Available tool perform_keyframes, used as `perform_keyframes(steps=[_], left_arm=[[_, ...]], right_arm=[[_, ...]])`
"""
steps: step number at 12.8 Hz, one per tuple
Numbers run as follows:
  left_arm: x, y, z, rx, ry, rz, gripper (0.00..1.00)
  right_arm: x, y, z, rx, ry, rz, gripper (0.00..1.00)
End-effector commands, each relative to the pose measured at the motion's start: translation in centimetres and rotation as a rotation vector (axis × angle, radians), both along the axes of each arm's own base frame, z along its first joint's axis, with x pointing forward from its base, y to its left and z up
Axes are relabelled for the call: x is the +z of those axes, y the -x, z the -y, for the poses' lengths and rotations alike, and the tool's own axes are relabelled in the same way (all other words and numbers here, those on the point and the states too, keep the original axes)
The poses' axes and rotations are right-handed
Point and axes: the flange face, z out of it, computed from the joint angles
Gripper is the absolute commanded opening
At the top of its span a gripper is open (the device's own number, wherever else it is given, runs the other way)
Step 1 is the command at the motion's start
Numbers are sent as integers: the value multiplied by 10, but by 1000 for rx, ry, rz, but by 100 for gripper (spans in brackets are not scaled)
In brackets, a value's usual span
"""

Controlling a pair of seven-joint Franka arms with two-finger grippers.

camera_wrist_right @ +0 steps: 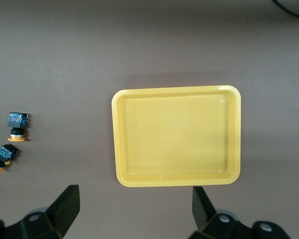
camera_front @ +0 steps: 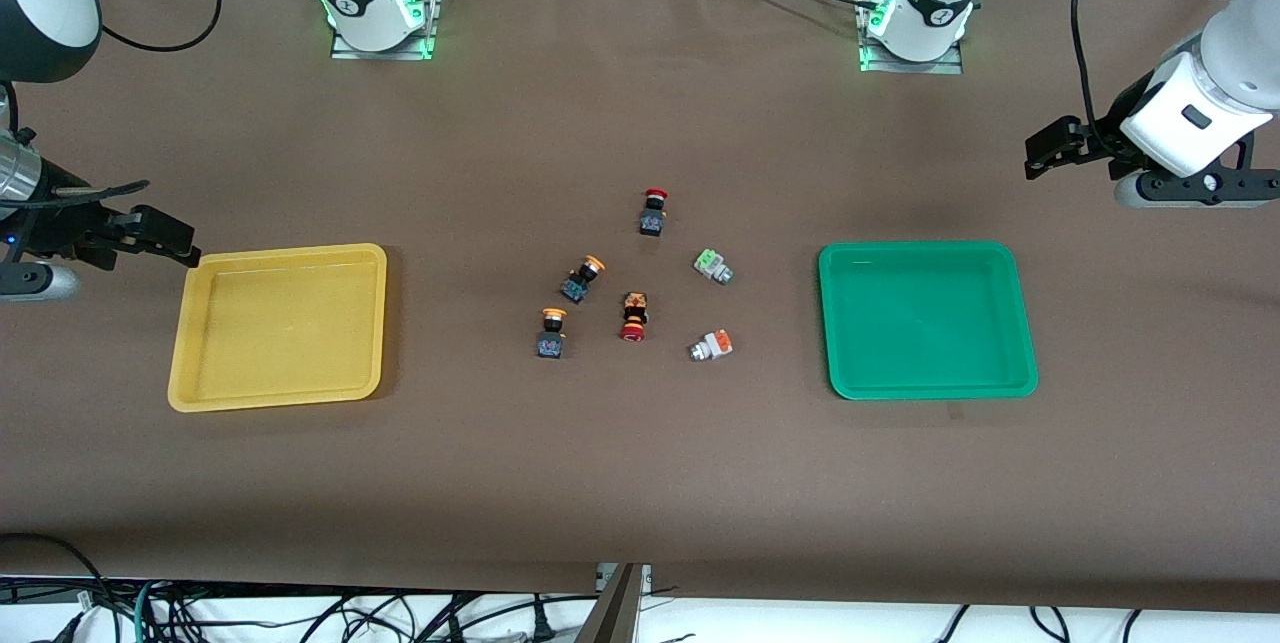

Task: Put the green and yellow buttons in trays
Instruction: 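Reach the right gripper down to a blue-based orange-rimmed button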

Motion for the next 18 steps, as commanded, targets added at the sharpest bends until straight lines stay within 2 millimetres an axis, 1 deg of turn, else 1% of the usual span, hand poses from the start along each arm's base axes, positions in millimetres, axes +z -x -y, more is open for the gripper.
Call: perform_keyframes(steps=[1, 3, 4, 6, 7, 8, 10, 11, 12, 13, 14, 15, 17, 18], left_arm=[[2, -2, -6, -15, 1, 3, 100], [3, -2, -7, -15, 2, 5, 100], [3, -2, -7, -14, 1, 5, 100], [2, -2, -6, -15, 1, 3, 100], [-1, -3, -7, -14, 1, -2, 100], [-1, -3, -7, -14, 1, -3, 100], [-2, -3, -7, -14, 1, -6, 100], [-2, -3, -7, -14, 1, -6, 100], [-2, -3, -7, -14, 2, -6, 100], [-2, -3, -7, -14, 1, -6, 100], [-3, -3, -7, -14, 1, -8, 100], [-3, -3, -7, -14, 2, -8, 100], [-3, -3, -7, -14, 2, -8, 100], [-3, -3, -7, -14, 2, -8, 100]], right_arm=[[7, 3, -2, 1, -19, -3, 100], [3, 2, -3, 2, -18, -8, 100], [-5, 0, -7, 7, -18, -23, 100], [-36, -8, -22, 28, -14, -74, 100], [-44, -10, -32, 47, -12, -81, 100], [-67, -17, -37, 53, -6, -112, 100], [-87, -22, -38, 57, -5, -138, 100], [-100, -24, -47, 55, -3, -156, 100], [-110, -25, -71, 86, 2, -159, 100], [-125, -29, -85, 72, 7, -163, 100], [-135, -29, -102, -5, 7, -168, 100], [-146, -28, -129, -79, -10, -178, 100], [-170, -26, -178, -242, -62, -195, 100], [-182, -24, -200, -297, -66, -191, 100]])
